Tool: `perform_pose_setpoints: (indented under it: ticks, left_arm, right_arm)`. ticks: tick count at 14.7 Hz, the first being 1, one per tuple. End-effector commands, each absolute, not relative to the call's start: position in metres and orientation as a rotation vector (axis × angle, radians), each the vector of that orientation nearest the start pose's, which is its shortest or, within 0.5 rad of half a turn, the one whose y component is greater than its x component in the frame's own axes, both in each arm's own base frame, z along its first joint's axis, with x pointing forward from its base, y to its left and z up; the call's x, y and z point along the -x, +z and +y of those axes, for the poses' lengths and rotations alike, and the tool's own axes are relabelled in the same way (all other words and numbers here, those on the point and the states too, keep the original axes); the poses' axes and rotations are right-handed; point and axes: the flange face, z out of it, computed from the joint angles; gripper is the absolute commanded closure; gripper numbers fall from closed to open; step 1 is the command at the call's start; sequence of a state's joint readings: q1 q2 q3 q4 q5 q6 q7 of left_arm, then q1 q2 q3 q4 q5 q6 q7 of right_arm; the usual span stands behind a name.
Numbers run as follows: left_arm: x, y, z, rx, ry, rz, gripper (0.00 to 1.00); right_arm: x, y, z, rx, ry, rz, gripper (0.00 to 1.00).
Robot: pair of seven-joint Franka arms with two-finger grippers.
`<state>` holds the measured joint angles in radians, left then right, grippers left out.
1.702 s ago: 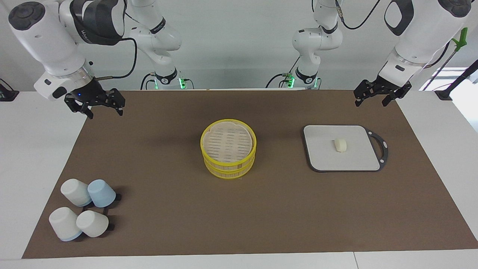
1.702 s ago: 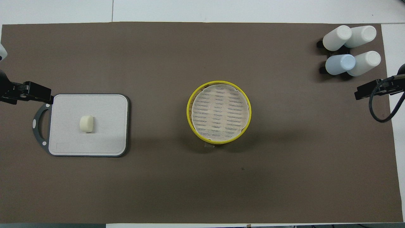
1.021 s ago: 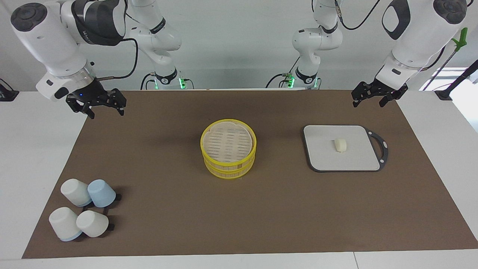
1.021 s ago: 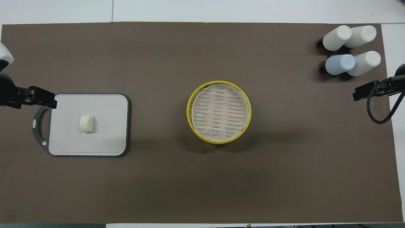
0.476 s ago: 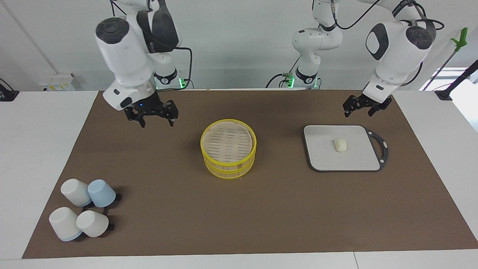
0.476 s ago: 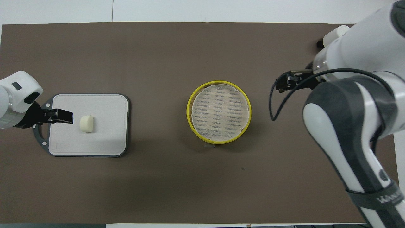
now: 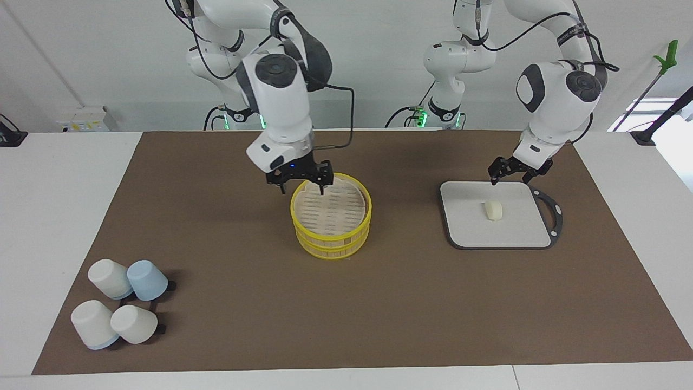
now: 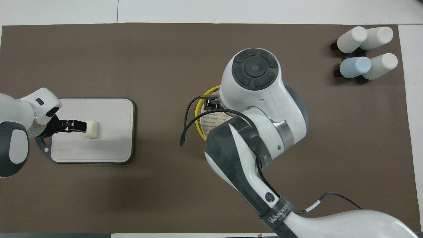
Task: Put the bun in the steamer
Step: 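Grasp the steamer lid with the right gripper while the left gripper grasps the bun, then lift the lid away with the right gripper while the left gripper lifts the bun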
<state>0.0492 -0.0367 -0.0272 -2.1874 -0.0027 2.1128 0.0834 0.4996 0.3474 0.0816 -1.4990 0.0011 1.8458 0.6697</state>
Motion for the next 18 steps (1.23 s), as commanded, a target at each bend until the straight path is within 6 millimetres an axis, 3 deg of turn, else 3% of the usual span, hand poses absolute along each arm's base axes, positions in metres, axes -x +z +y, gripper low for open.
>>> perform_pose_setpoints:
  ticks: [1, 2, 6, 8, 13, 14, 15, 16, 18]
  left_arm:
    - [-0.532, 0.372, 0.009, 3.153, 0.025, 0.126, 0.00]
    - [-0.534, 0.363, 0.009, 3.153, 0.023, 0.123, 0.00]
    - [-0.530, 0.347, 0.007, 3.152, -0.006, 0.127, 0.00]
    - [-0.531, 0.335, 0.005, 3.152, -0.008, 0.131, 0.02]
    - [-0.523, 0.320, 0.001, 3.153, 0.045, 0.143, 0.03]
    - [-0.523, 0.316, 0.001, 3.153, 0.052, 0.145, 0.04]
    - [-0.523, 0.313, 0.001, 3.154, 0.062, 0.147, 0.05]
    - [-0.525, 0.311, -0.003, 3.153, 0.062, 0.152, 0.05]
    - [-0.526, 0.310, -0.007, 3.152, 0.047, 0.169, 0.12]
  right_arm:
    - [-0.566, 0.452, 0.393, 3.150, 0.000, 0.188, 0.00]
    - [-0.568, 0.439, 0.400, 3.159, 0.009, 0.213, 0.00]
    - [-0.568, 0.422, 0.421, 3.152, 0.006, 0.193, 0.00]
    - [-0.559, 0.405, 0.439, 3.161, 0.013, 0.153, 0.01]
    - [-0.559, 0.395, 0.445, 3.152, 0.006, 0.179, 0.13]
    - [-0.558, 0.396, 0.446, 3.149, 0.004, 0.178, 0.23]
    - [-0.558, 0.396, 0.446, 3.150, 0.009, 0.181, 0.50]
    - [-0.556, 0.397, 0.446, 3.160, 0.018, 0.185, 0.99]
    - [-0.556, 0.399, 0.445, 3.187, -0.021, 0.158, 1.00]
